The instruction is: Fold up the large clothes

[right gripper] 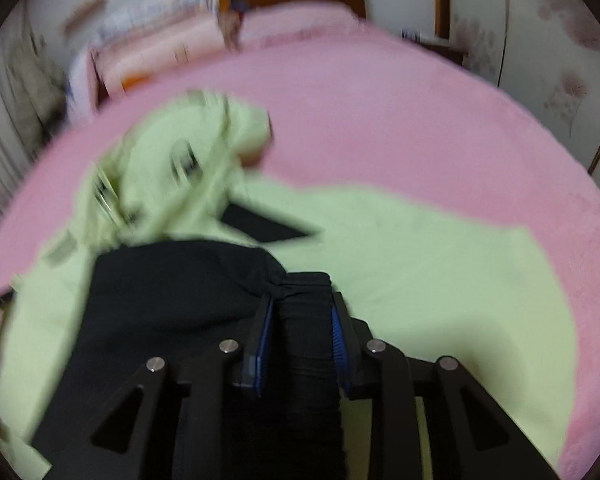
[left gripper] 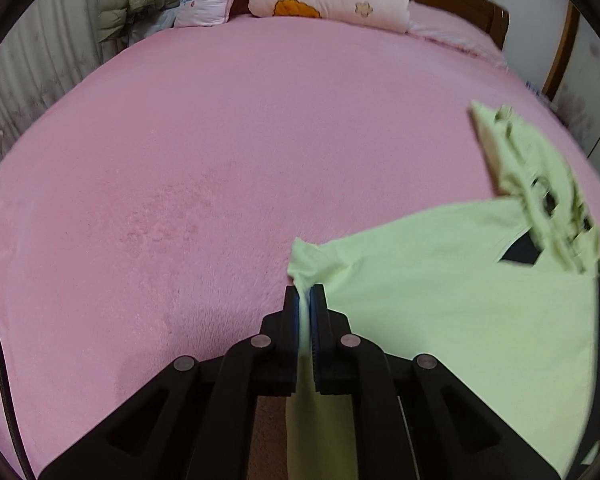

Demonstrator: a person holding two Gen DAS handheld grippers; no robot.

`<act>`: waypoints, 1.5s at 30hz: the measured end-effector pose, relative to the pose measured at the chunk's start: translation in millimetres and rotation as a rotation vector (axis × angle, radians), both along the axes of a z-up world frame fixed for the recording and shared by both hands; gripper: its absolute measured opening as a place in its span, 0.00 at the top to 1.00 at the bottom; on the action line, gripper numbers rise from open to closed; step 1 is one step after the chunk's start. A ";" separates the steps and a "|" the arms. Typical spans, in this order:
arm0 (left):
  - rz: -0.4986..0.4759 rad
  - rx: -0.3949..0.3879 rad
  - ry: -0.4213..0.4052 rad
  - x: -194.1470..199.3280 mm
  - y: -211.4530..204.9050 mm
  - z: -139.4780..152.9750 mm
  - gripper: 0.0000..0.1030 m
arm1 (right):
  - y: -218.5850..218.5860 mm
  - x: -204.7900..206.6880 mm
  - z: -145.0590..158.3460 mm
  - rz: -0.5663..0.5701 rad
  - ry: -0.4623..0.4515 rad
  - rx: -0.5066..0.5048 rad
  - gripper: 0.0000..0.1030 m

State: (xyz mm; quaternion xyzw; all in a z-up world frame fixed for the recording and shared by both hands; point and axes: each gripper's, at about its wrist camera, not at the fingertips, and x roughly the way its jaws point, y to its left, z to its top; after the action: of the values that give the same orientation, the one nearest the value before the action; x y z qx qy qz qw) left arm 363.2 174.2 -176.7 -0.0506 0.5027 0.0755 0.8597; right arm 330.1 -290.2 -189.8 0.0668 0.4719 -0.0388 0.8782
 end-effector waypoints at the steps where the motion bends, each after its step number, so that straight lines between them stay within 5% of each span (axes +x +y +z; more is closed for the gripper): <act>1: 0.002 0.011 0.005 0.2 -1.2 -0.1 0.92 | 3.4 -0.6 -3.1 0.007 0.007 -0.020 0.71; 2: 0.004 0.011 0.006 0.1 -1.5 1.9 0.90 | 5.4 -1.9 -0.9 0.006 0.007 -0.032 0.68; 4: 0.022 0.038 0.029 -2.0 -0.8 10.5 0.60 | 5.9 -4.7 5.6 -0.012 0.035 -0.038 0.65; 7: 0.023 0.080 -0.011 -20.3 -5.9 40.6 0.44 | 7.9 -19.4 26.3 -0.046 0.007 -0.073 0.64; 11: -0.037 -0.018 -0.096 -62.2 -29.8 79.2 0.39 | 36.0 -51.7 64.1 -0.008 -0.102 -0.084 0.60; 15: -0.073 -0.117 -0.069 -97.8 -63.5 69.6 0.39 | 85.6 -71.0 76.0 0.135 -0.134 -0.017 0.60; 18: -0.084 -0.046 -0.033 -118.7 -78.8 48.6 0.39 | 123.0 -74.3 61.8 0.229 -0.090 -0.007 0.60; 21: -0.072 0.060 0.000 -124.7 -73.1 26.4 0.39 | 140.1 -75.8 42.0 0.256 -0.065 -0.117 0.62; 23: -0.062 0.115 -0.007 -128.5 -61.8 17.4 0.36 | 127.1 -76.3 27.7 0.203 -0.038 -0.212 0.63; 25: -0.043 0.091 -0.004 -127.2 -48.2 12.3 0.27 | 98.8 -72.8 13.5 0.107 0.018 -0.273 0.63; 27: -0.019 0.033 0.000 -124.7 -34.2 10.7 0.27 | 63.7 -75.0 8.0 0.064 0.023 -0.176 0.68; 29: -0.010 0.035 -0.001 -121.4 -33.2 8.3 0.26 | 46.6 -78.6 10.7 0.045 0.025 -0.127 0.88; 36: -0.023 0.109 0.014 -124.0 -48.0 23.1 0.25 | 50.6 -89.1 30.1 0.041 0.033 -0.090 0.85; 45: -0.050 0.034 -0.039 -156.8 -61.7 97.5 0.18 | 53.5 -124.5 85.0 0.018 -0.038 0.022 0.82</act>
State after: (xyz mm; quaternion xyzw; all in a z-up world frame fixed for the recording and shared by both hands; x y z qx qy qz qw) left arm 206.4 112.5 -79.2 -0.0251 0.4857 0.0617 0.8716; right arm 205.6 -236.8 -104.8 0.0728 0.4563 -0.0245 0.8865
